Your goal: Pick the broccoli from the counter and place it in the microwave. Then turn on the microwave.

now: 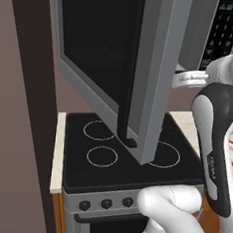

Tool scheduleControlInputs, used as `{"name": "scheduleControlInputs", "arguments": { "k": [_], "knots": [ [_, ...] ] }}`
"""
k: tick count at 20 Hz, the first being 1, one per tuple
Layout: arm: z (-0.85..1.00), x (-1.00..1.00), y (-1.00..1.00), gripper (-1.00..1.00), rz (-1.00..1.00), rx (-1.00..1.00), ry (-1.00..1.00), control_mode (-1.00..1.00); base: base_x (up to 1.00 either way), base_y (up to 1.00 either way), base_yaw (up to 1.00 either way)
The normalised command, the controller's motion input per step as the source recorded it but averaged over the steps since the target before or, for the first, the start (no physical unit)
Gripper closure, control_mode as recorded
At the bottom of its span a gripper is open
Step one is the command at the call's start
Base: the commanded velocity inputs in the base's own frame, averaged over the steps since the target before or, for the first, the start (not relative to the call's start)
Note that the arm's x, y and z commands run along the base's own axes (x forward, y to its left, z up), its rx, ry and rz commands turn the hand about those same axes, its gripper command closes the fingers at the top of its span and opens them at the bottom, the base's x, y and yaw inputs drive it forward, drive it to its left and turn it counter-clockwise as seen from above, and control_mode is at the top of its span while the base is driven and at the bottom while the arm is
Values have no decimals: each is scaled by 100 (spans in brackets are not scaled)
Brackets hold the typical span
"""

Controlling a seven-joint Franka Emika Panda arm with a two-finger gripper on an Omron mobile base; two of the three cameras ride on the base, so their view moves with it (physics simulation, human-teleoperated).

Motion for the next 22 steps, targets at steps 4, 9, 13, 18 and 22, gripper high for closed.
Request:
{"name": "scheduleControlInputs", "arguments": {
  "k": [4, 9, 13, 18, 22],
  "knots": [
    [-32, -47, 12, 100, -9, 0, -11, -100, 0, 0, 0],
    [-6, -67, 16, 100, -8, 0, -16, -100, 0, 0, 0],
    [0, -86, 23, 100, -10, 0, -16, -100, 0, 0, 0],
    [0, -83, 21, 100, -12, -2, -12, -100, 0, 0, 0],
    [0, -75, 28, 100, -14, -3, -11, -100, 0, 0, 0]
  ]
}}
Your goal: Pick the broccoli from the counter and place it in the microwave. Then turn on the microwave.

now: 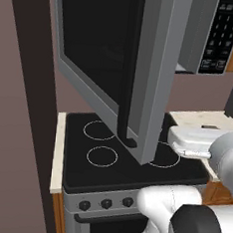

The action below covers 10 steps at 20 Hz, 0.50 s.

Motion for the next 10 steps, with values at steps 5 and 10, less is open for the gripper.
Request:
{"name": "scheduleControlInputs", "arguments": {
  "k": [5, 10],
  "knots": [
    [0, -83, 25, 100, -14, -3, -11, -100, 0, 0, 0],
    [0, -73, 28, 100, -12, -4, -10, -100, 0, 0, 0]
  ]
}}
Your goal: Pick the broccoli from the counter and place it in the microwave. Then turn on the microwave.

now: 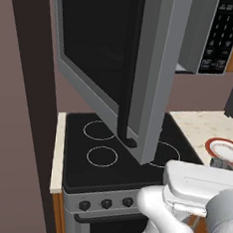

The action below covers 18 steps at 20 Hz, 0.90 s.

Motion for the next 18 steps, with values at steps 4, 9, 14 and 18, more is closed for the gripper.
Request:
{"name": "scheduleControlInputs", "arguments": {
  "k": [4, 9, 14, 18],
  "knots": [
    [0, -19, 47, 100, -9, -6, -15, -100, 0, 0, 0],
    [0, 13, 63, 100, -8, -4, -18, -100, 0, 0, 0],
    [0, 23, 60, 100, -7, -5, -19, -100, 0, 0, 0],
    [0, 34, 52, 100, -6, -6, -14, -100, 0, 0, 0]
  ]
}}
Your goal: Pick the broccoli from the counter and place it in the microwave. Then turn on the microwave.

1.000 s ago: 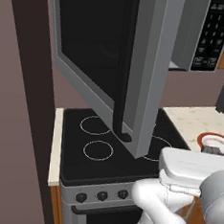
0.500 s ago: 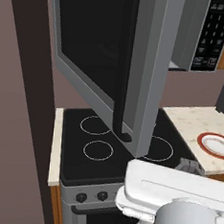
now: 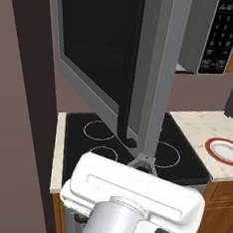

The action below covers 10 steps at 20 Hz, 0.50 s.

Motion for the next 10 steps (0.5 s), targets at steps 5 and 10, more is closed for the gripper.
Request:
{"name": "scheduleControlInputs", "arguments": {
  "k": [5, 10],
  "knots": [
    [-1, 43, 48, 100, -2, -5, -10, -100, 0, 0, 0],
    [-10, 49, 49, 100, 0, -5, -7, -100, 0, 0, 0]
  ]
}}
